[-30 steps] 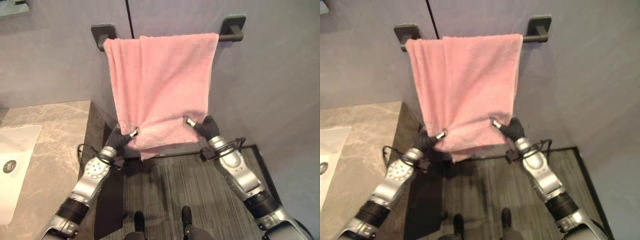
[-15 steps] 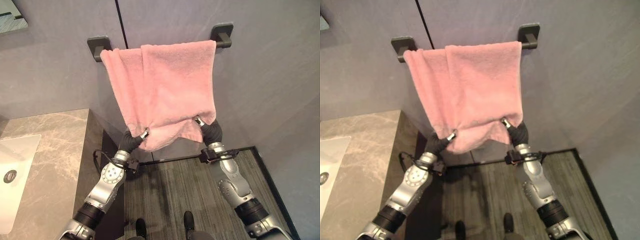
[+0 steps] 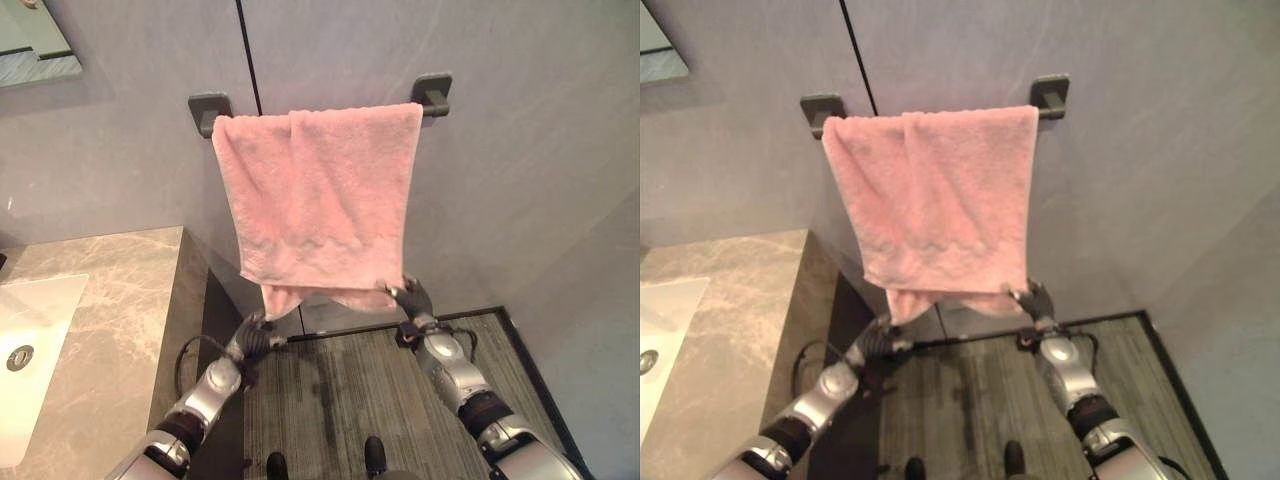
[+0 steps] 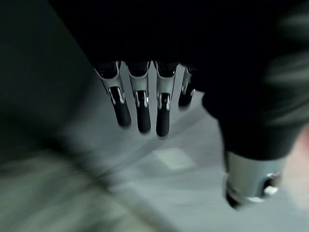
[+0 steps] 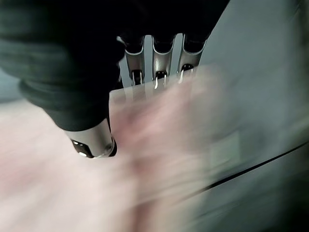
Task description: Put brush and paste in cup on sink, flatten towel.
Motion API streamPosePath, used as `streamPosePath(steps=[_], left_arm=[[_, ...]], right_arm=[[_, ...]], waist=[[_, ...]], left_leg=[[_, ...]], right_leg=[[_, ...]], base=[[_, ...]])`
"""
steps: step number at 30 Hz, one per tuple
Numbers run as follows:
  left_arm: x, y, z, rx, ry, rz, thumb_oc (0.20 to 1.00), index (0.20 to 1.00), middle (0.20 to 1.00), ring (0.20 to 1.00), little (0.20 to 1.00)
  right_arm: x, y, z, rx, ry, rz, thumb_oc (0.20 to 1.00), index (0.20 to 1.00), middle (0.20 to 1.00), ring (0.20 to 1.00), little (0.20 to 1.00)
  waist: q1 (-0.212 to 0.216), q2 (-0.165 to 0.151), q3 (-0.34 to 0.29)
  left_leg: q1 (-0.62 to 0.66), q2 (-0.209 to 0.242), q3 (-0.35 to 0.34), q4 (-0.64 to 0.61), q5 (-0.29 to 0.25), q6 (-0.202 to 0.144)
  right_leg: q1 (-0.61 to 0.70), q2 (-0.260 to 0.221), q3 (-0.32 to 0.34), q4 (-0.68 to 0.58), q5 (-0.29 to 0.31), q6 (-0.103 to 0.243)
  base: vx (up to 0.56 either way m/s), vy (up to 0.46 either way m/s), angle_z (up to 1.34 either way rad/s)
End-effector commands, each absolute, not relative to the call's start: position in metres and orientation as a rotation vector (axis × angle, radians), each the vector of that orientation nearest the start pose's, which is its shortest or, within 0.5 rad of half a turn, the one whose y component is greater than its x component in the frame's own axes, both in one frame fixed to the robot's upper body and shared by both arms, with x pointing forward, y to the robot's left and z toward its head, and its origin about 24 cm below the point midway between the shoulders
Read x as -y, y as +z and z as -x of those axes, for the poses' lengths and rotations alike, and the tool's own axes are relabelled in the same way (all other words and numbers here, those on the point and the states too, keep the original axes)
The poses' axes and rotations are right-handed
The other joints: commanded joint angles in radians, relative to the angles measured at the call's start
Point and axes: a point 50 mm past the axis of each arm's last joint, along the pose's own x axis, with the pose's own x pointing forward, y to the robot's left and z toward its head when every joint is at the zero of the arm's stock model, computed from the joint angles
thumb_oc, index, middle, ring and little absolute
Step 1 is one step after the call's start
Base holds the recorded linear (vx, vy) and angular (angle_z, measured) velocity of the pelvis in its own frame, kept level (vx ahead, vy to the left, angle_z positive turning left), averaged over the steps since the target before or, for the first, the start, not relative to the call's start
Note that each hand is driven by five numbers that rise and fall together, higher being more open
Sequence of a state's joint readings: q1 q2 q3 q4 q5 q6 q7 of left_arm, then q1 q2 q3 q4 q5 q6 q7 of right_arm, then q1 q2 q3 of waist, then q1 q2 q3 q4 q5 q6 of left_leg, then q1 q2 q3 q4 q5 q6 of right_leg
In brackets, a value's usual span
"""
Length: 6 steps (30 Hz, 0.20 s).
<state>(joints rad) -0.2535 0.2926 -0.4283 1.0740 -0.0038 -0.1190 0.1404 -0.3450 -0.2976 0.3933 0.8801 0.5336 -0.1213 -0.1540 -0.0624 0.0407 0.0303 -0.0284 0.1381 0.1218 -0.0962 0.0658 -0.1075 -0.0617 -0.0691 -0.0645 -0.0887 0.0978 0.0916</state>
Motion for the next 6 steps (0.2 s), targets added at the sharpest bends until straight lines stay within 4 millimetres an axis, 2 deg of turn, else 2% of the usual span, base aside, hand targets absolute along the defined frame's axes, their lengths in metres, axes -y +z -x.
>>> streamPosePath(steps=[1, 2, 3, 5, 6], left_arm=[[-0.210, -0.110, -0.211, -0.723, -0.099, -0.529, 1.000, 1.000, 1.000, 1.000, 1.000], [-0.213, -0.120, -0.194, -0.778, -0.082, -0.485, 1.000, 1.000, 1.000, 1.000, 1.000], [-0.216, -0.123, -0.186, -0.805, -0.061, -0.467, 1.000, 1.000, 1.000, 1.000, 1.000], [-0.221, -0.131, -0.172, -0.856, -0.015, -0.427, 1.000, 1.000, 1.000, 1.000, 1.000], [-0.221, -0.131, -0.172, -0.856, -0.015, -0.427, 1.000, 1.000, 1.000, 1.000, 1.000]], right_arm=[[0.197, -0.076, -0.249, -0.563, -0.058, 0.085, 1.000, 1.000, 1.000, 1.000, 1.000], [0.210, -0.097, -0.221, -0.670, -0.098, 0.091, 1.000, 1.000, 1.000, 1.000, 1.000], [0.218, -0.106, -0.208, -0.721, -0.127, 0.085, 1.000, 1.000, 1.000, 1.000, 1.000], [0.226, -0.117, -0.187, -0.787, -0.158, 0.084, 1.000, 1.000, 1.000, 1.000, 1.000], [0.226, -0.117, -0.187, -0.787, -0.158, 0.084, 1.000, 1.000, 1.000, 1.000, 1.000]], waist=[[0.008, -0.027, -0.032], [0.002, -0.025, -0.035], [0.001, -0.025, -0.037], [-0.004, -0.023, -0.037], [-0.004, -0.023, -0.037]], left_leg=[[0.009, 0.061, 0.030, 0.009, 0.007, -0.054], [0.024, 0.060, 0.032, 0.009, 0.001, -0.053], [0.029, 0.059, 0.034, 0.009, -0.001, -0.052], [0.042, 0.059, 0.037, 0.009, -0.004, -0.050], [0.042, 0.059, 0.037, 0.009, -0.004, -0.050]], right_leg=[[0.016, -0.103, 0.028, 0.001, -0.022, 0.075], [0.029, -0.102, 0.030, 0.001, -0.027, 0.076], [0.034, -0.102, 0.030, 0.001, -0.029, 0.075], [0.042, -0.102, 0.032, 0.001, -0.031, 0.076], [0.043, -0.102, 0.032, 0.001, -0.031, 0.076]], base=[[0.04, 0.010, -0.04], [0.03, 0.011, -0.03], [0.05, 0.014, 0.03], [0.01, 0.004, -0.02], [0.01, 0.007, -0.11]])
